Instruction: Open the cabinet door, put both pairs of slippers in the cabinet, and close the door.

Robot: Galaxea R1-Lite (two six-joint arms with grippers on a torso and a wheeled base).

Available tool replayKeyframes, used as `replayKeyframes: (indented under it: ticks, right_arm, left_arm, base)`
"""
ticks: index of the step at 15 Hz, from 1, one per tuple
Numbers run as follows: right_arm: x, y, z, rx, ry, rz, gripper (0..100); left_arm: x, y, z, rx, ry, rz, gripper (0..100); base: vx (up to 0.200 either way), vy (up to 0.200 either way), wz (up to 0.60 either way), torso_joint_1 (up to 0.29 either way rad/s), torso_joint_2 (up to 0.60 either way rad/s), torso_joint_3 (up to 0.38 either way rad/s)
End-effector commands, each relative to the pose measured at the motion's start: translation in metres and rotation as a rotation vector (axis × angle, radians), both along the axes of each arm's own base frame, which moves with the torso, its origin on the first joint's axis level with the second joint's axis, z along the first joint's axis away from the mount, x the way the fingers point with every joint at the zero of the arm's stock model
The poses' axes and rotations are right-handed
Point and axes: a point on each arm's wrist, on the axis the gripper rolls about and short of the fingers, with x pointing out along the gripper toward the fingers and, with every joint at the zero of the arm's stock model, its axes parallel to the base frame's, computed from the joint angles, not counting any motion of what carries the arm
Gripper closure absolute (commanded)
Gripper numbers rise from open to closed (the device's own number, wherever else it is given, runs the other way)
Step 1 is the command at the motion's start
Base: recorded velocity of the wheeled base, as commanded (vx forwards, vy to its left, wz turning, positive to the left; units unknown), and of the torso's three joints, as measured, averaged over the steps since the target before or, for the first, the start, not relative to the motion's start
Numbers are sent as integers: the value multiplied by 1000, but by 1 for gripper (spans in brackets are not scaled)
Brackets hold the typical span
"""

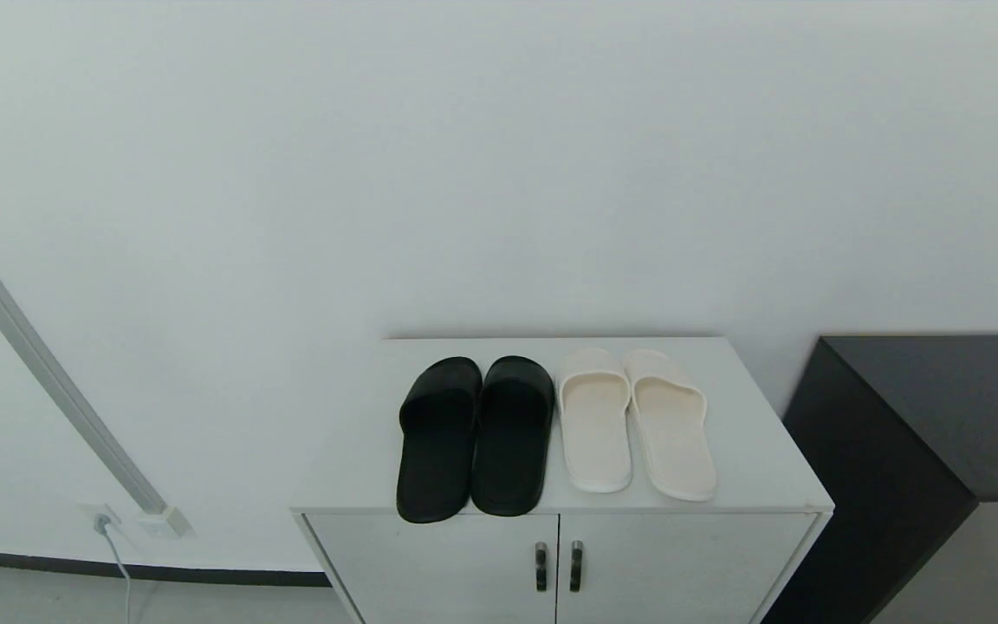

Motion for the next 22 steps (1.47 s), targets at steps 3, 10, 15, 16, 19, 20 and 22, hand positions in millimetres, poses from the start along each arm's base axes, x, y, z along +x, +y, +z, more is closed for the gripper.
replayKeyframes:
  ticks: [3,10,15,16,19,20,22]
  right_arm:
    - [-6,0,63,71,-107,7,0]
    - [144,40,95,106,356,349,0]
    - [194,156,98,156,310,358,0]
    - [200,172,100,151,306,373,0]
    - [228,208,89,126,305,271,0]
    - [237,217,80,124,313,232,0]
    - [262,232,71,160,310,174,0]
  left_arm:
    - [0,0,0,0,0,-1,100]
    - [0,0,0,3,0,-2,100]
    - [0,0,0,1,0,2,100]
    - [0,0,0,1,0,2,100]
    - [0,0,0,1,0,2,100]
    - [0,0,0,1,0,2,100]
    - [0,0,0,1,0,2,100]
  base:
    - [0,0,0,0,0,0]
    - [0,0,0,0,0,0]
    - [0,0,0,0,0,0]
    - [0,0,0,0,0,0]
    - [0,0,0,0,0,0]
    - [0,0,0,0,0,0]
    - [0,0,0,0,0,0]
